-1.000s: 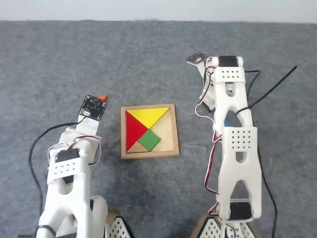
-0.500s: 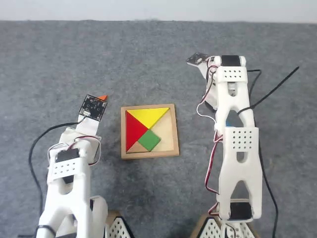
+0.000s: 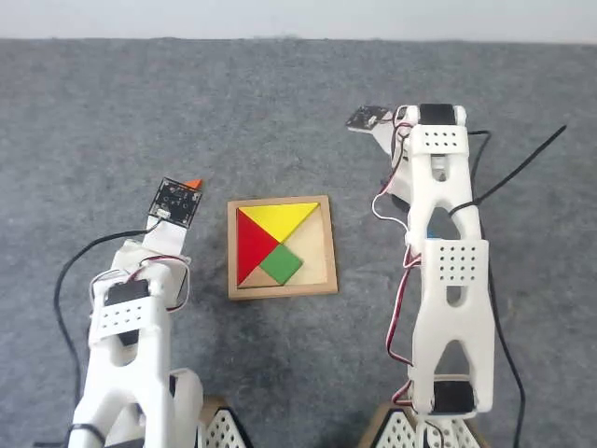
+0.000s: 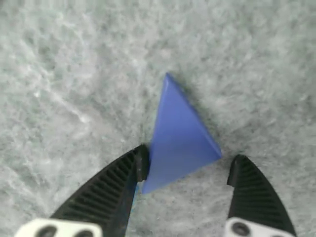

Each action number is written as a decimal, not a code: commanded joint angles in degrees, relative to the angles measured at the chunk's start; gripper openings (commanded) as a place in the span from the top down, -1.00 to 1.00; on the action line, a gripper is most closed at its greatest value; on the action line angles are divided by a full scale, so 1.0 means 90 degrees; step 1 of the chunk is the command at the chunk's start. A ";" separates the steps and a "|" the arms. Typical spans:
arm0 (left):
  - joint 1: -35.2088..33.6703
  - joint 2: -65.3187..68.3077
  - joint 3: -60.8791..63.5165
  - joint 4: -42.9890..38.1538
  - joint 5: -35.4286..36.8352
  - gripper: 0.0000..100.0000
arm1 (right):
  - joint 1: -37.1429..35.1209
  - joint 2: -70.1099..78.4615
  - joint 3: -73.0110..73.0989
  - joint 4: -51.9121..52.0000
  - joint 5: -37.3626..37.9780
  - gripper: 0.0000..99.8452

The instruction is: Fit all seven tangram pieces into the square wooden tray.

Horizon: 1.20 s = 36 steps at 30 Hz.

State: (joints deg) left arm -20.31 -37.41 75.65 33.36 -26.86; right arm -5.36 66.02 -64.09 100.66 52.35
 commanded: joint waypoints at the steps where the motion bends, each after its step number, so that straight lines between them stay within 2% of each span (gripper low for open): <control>1: -0.0010 -0.0215 -0.0063 -0.0137 -0.0078 0.97 | -0.0347 -0.0103 -0.0098 0.0063 0.0156 0.51; 22: -0.0010 -0.0215 -0.0063 -0.0137 -0.0078 0.97 | -0.0698 -0.0083 -0.0293 -0.0015 0.0176 0.51; 36: -0.0010 -0.0215 -0.0063 -0.0137 -0.0078 0.97 | -0.0601 0.0181 -0.0293 -0.0171 -0.0039 0.52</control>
State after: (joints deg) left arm -20.31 -37.41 75.65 33.36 -26.86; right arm -7.82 66.99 -65.93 99.87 52.44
